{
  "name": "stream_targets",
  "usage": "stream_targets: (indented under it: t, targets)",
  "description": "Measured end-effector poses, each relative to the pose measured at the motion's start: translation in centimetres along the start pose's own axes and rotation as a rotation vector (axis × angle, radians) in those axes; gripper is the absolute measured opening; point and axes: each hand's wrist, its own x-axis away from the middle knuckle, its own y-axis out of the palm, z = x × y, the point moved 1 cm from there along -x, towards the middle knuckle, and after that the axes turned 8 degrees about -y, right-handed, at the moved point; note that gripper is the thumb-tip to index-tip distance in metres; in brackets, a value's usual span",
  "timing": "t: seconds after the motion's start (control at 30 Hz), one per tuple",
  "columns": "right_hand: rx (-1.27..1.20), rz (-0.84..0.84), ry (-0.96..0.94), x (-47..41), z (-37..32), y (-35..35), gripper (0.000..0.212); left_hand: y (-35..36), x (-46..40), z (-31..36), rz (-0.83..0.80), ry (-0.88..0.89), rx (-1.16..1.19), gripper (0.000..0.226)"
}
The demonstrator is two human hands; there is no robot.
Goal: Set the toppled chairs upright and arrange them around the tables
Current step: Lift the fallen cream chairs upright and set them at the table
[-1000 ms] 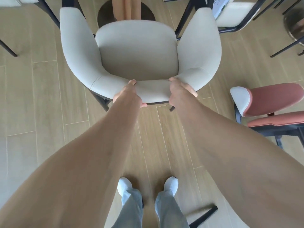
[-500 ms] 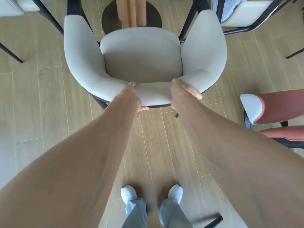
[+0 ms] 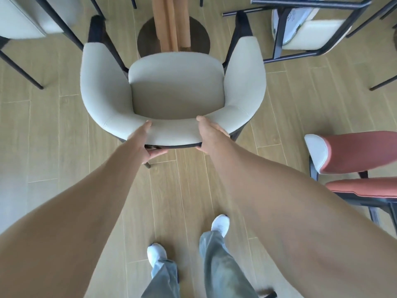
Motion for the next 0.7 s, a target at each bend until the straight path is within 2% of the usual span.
stream_targets:
  t: [0.07, 0.13, 0.23, 0.3, 0.4, 0.53, 0.7]
  targets:
    - [-0.039, -0.278, 0.046, -0.2, 0.5, -3.4, 0.075, 0.2, 1.8, -1.1, 0.029, 0.025, -0.022, 0.038]
    - [-0.015, -0.38, 0.044, -0.6, 0.6, -8.4, 0.068, 1.7, 4.2, -1.9, 0.028, 0.088, -0.047, 0.025]
    - [-0.045, -0.363, -0.127, -0.1, -1.7, -15.6, 0.056, 6.6, 10.3, -1.8, -0.045, 0.306, -0.096, 0.007]
    - [-0.149, -0.356, -0.273, 1.7, -5.0, -19.7, 0.039, 11.0, 15.4, -1.4, -0.106, 0.451, -0.122, 0.007]
    - [-0.317, -0.366, -0.496, 5.0, -10.2, -25.9, 0.019, 17.8, 21.7, -2.1, -0.292, 0.57, -0.17, 0.009]
    - [-0.457, -0.387, -0.779, 9.8, -15.5, -32.9, 0.018, 24.4, 27.3, -4.9, -0.48, 0.791, -0.299, 0.014]
    - [-0.516, -0.282, -0.976, 10.3, -18.9, -42.8, 0.021, 31.7, 30.9, -6.2, -0.554, 1.008, -0.287, 0.011]
